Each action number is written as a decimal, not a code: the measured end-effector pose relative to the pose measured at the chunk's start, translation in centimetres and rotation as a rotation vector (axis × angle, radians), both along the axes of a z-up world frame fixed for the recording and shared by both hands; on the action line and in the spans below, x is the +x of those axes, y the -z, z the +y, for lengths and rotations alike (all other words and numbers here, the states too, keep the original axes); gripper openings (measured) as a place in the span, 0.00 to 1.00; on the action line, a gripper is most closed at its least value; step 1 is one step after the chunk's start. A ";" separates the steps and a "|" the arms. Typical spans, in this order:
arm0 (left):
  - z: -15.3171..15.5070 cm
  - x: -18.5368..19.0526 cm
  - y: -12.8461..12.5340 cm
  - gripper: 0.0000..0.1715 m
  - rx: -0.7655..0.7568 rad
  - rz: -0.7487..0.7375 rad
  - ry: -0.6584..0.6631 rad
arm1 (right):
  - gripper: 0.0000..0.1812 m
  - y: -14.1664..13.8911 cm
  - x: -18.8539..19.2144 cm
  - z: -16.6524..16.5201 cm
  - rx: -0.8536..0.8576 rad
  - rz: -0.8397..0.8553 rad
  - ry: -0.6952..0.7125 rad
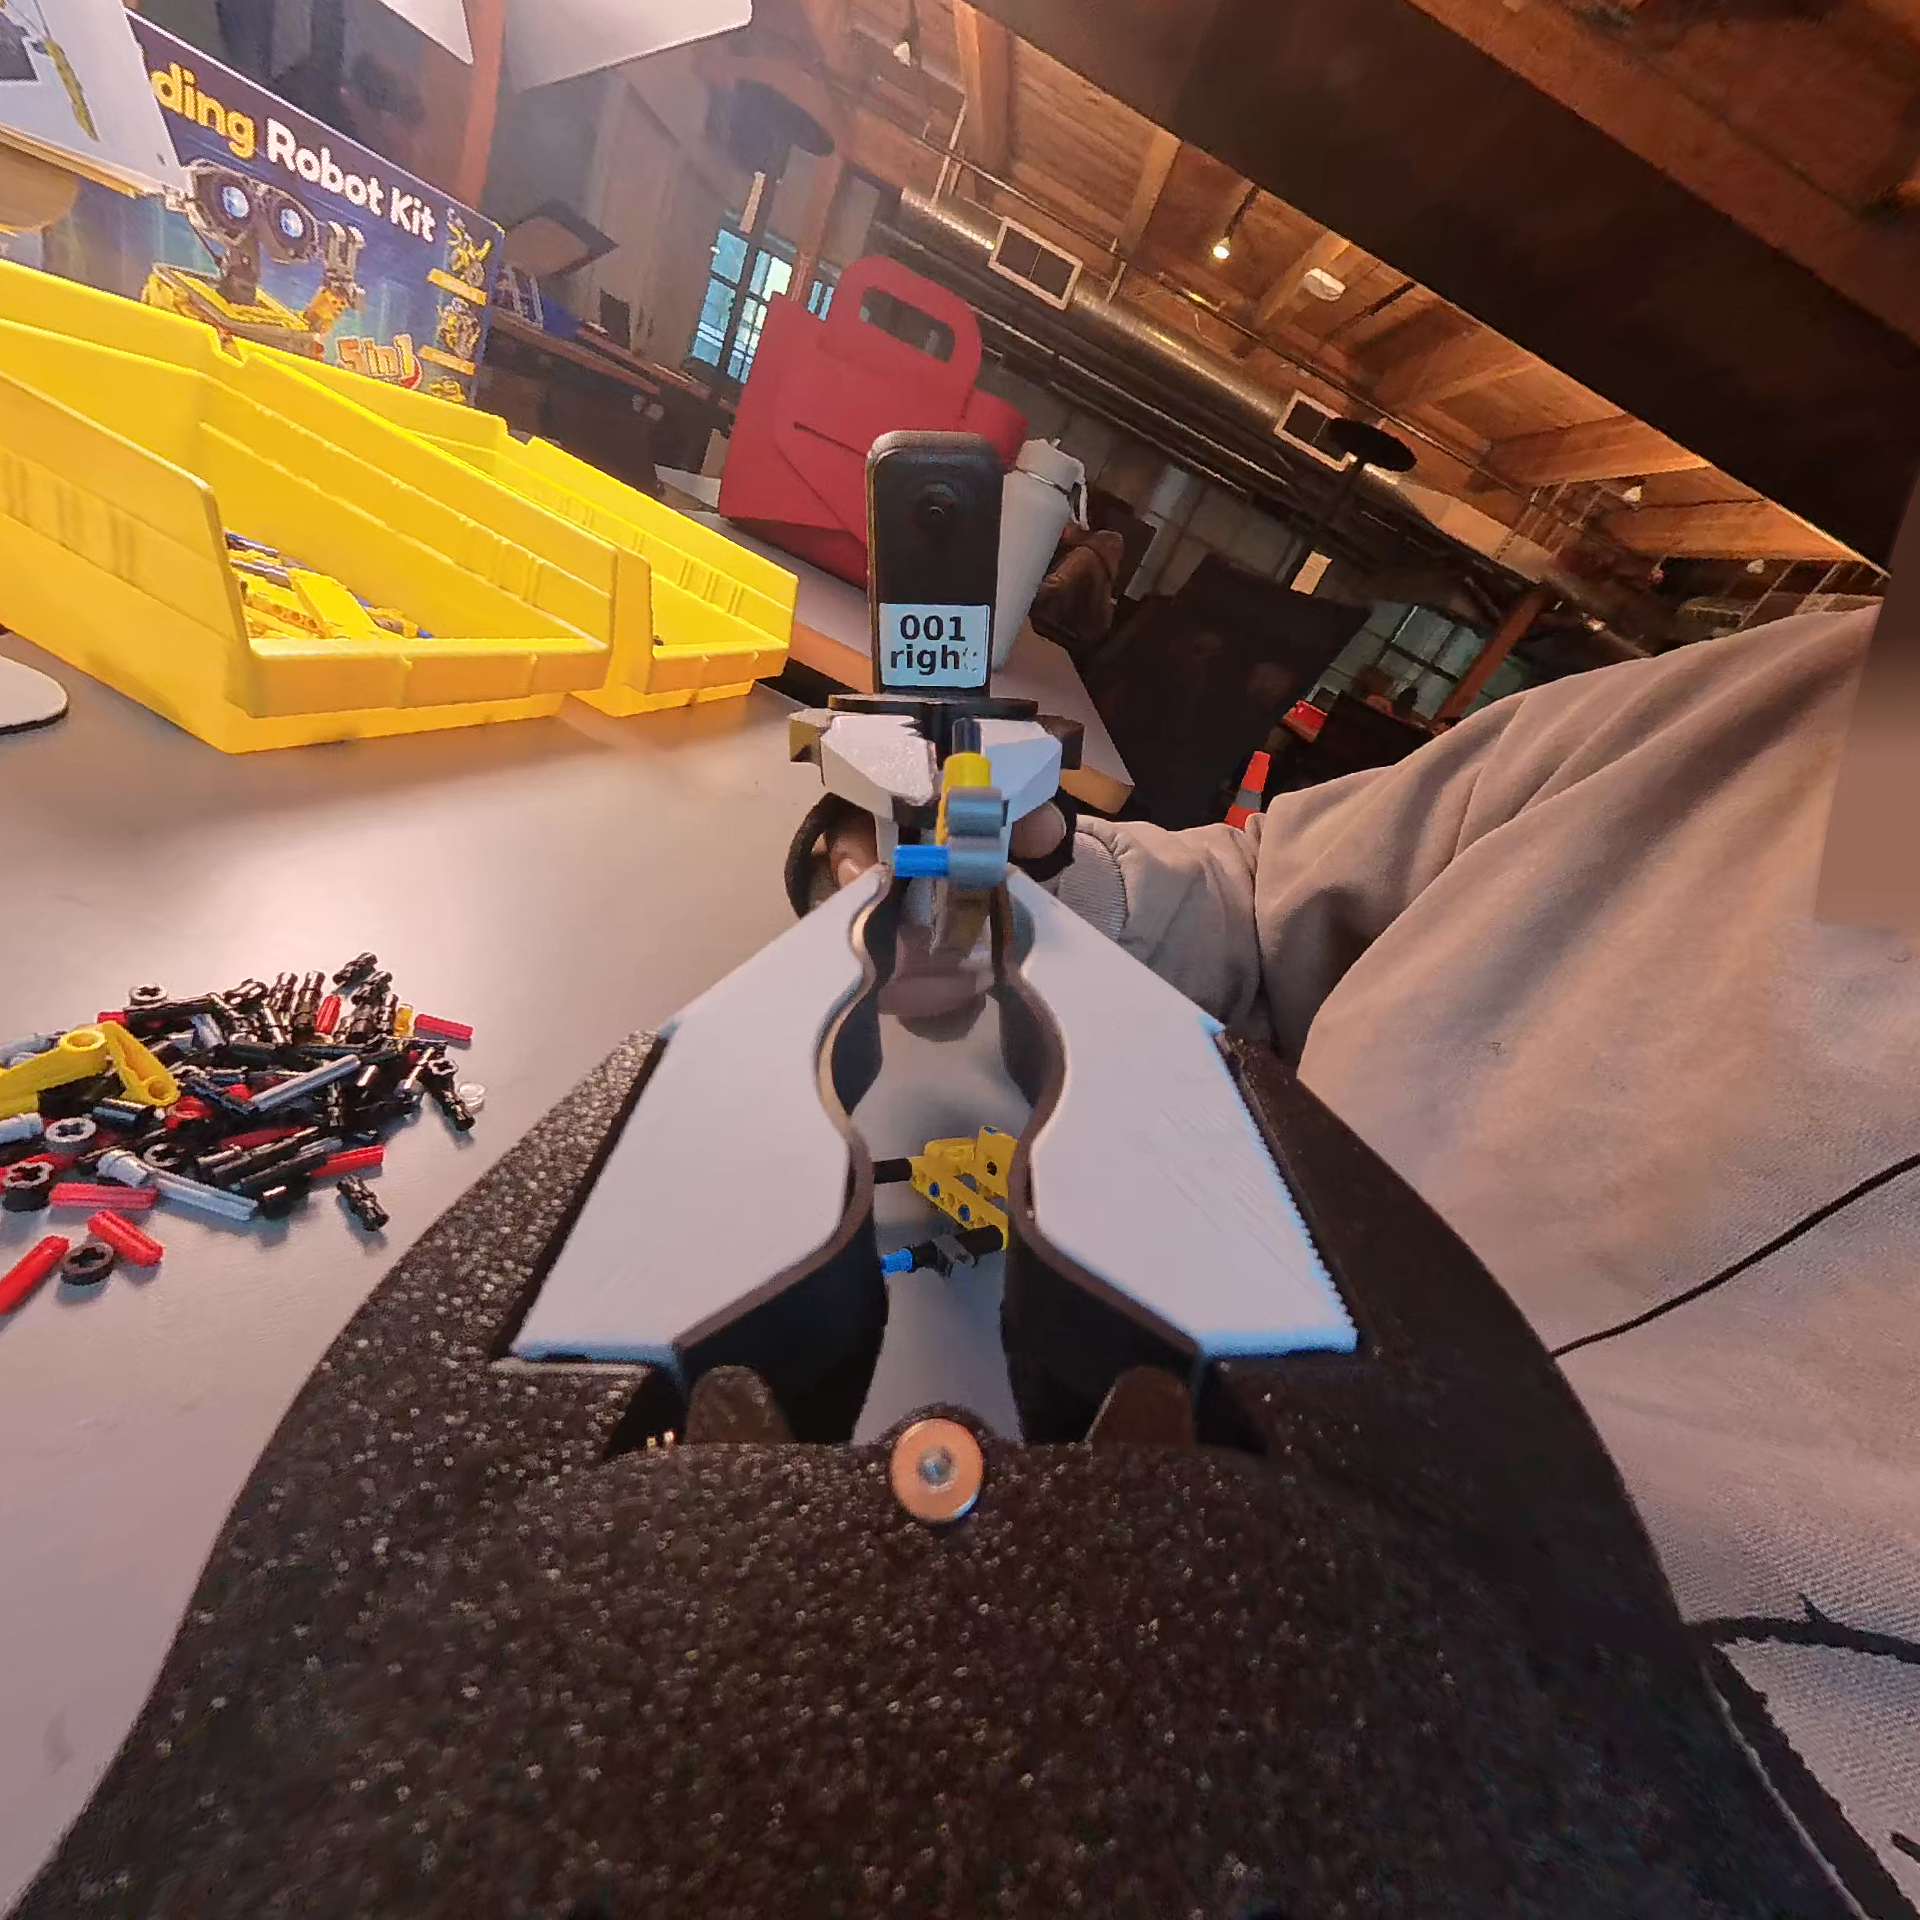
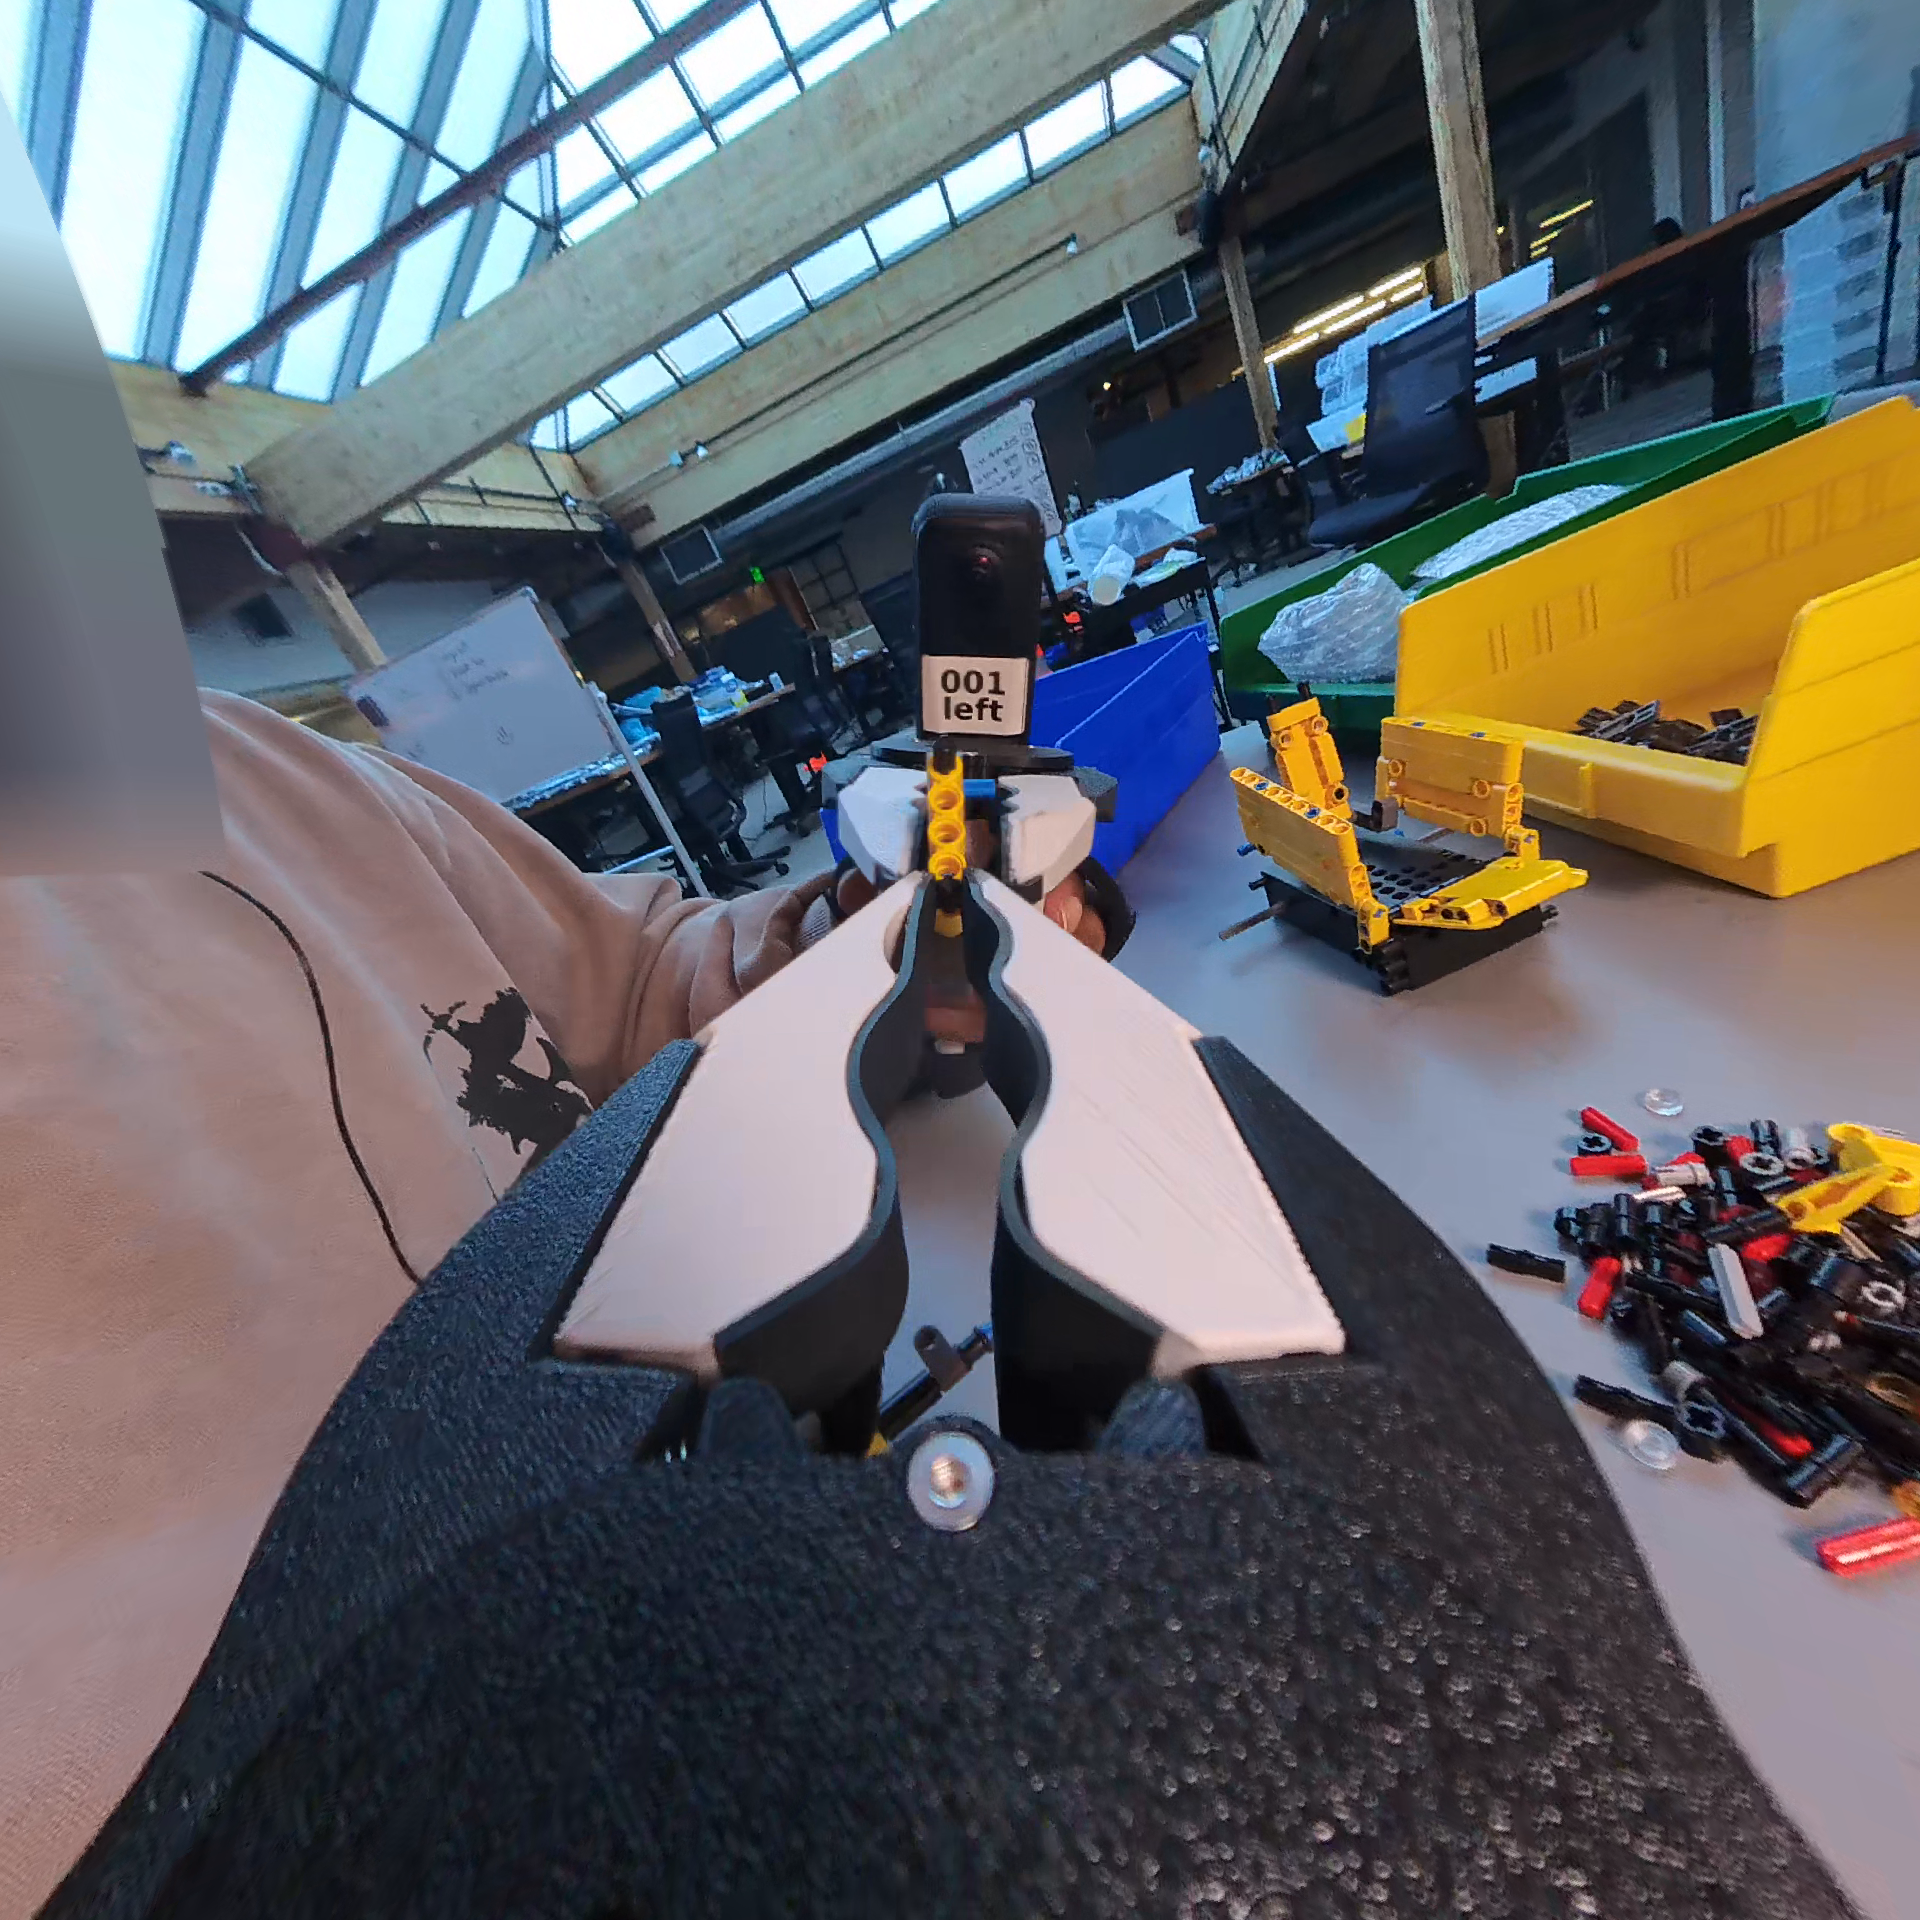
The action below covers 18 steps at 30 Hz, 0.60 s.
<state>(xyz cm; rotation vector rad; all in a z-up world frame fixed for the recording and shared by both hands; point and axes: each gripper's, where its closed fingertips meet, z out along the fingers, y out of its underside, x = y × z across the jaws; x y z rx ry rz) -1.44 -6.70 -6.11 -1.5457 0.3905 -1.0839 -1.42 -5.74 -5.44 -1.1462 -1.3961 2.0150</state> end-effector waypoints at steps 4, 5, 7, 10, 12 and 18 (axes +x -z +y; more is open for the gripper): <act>-0.2 -0.1 -0.2 0.03 0.012 0.002 0.014 | 0.02 0.7 -0.1 -0.6 0.055 -0.023 -0.010; -0.3 0.0 -0.1 0.03 0.011 0.023 0.023 | 0.02 0.9 -0.1 -0.7 0.083 -0.028 -0.013; -0.5 0.4 0.5 0.03 0.017 0.095 0.029 | 0.08 0.7 0.1 -0.7 0.143 -0.014 0.001; -0.8 1.2 1.1 0.03 0.017 0.161 0.052 | 0.09 0.7 0.2 -1.2 0.210 -0.020 -0.004; -0.9 1.8 1.7 0.03 0.012 0.195 0.069 | 0.06 1.2 0.2 -1.8 0.249 -0.032 -0.013; -1.1 1.7 1.4 0.03 0.018 0.216 0.052 | 0.03 1.1 0.3 -2.3 0.270 -0.016 -0.031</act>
